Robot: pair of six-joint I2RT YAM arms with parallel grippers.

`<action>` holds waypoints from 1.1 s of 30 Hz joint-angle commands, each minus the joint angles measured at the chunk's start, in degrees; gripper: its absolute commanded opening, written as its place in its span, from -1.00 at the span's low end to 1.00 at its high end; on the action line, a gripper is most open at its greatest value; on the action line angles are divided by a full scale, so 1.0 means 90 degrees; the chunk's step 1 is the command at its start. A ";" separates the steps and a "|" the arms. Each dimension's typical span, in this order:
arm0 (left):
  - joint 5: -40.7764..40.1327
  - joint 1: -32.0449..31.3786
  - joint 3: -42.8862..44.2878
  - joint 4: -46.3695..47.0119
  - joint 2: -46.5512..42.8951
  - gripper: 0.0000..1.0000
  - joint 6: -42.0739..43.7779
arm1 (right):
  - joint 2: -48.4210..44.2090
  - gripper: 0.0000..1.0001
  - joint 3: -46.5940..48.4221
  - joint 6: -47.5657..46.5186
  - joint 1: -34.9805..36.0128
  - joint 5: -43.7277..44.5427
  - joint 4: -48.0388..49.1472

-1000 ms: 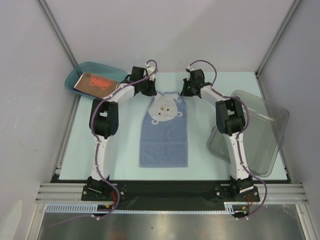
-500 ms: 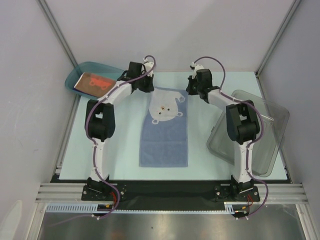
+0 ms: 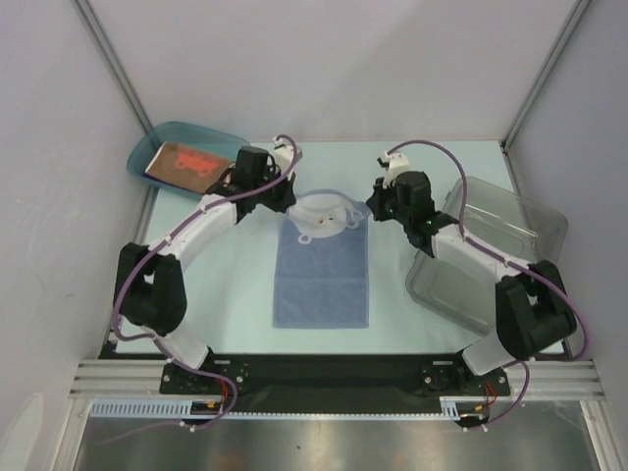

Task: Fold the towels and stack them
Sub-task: Fold the towel

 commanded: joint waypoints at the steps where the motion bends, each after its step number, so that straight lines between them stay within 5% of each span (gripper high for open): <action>1: -0.0165 -0.0218 -0.0792 -0.0071 -0.0848 -0.99 0.0061 | -0.0705 -1.00 -0.0700 0.0537 0.0296 0.0278 0.0105; 12: -0.0672 -0.0990 -0.2531 -0.0822 -0.2500 -0.99 -0.0369 | -0.2570 -1.00 -0.2195 0.1347 0.1214 0.0932 -0.1027; 33: -0.1357 -0.1537 -0.3137 -0.1673 -0.2676 -1.00 -0.1355 | -0.3235 -1.00 -0.2937 0.2422 0.1957 0.0767 -0.1634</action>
